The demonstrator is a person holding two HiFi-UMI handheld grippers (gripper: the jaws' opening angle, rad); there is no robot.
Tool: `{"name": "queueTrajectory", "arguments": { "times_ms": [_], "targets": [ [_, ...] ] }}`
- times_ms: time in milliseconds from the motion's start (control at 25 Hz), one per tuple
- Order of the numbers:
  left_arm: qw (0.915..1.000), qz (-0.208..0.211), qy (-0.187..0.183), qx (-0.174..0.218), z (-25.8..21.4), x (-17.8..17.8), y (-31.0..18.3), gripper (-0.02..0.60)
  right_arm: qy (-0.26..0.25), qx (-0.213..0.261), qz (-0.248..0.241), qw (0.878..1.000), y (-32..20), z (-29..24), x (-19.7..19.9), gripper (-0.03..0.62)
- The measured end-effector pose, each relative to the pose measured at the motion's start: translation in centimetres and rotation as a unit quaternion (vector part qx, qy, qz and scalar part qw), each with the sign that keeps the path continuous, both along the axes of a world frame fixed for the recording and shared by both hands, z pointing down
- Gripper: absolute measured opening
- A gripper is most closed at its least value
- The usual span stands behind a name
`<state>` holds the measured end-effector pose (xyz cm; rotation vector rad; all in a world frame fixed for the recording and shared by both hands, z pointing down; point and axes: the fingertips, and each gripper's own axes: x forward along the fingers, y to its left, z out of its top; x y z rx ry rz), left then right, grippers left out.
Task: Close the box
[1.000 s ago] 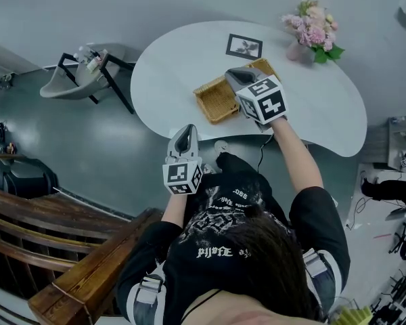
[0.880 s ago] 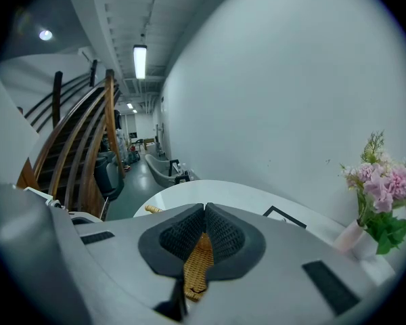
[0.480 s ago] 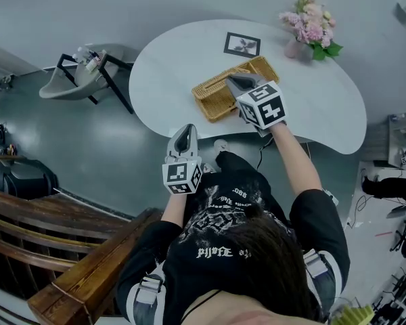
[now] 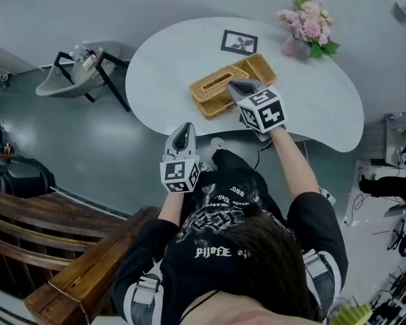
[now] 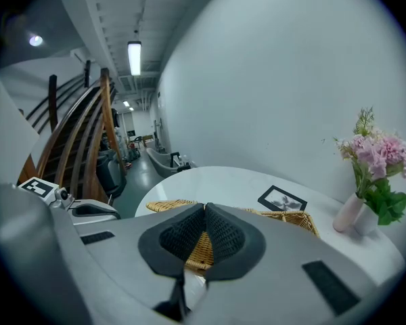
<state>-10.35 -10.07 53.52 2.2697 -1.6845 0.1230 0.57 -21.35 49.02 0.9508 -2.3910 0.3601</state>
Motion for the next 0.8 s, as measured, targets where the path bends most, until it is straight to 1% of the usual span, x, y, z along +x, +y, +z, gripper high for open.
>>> {"name": "queueTrajectory", "arguments": {
  "times_ms": [360,800],
  "targets": [
    [1.0,0.001,0.001,0.0,0.3,0.4,0.6,0.029,0.0,-0.014,0.008,1.0,1.5,1.8,0.4,0.038],
    [1.0,0.0,-0.001,-0.002,0.4,0.2,1.0,0.029,-0.001,-0.024,0.031,0.999,2.7,4.1,1.2,0.038]
  ]
}}
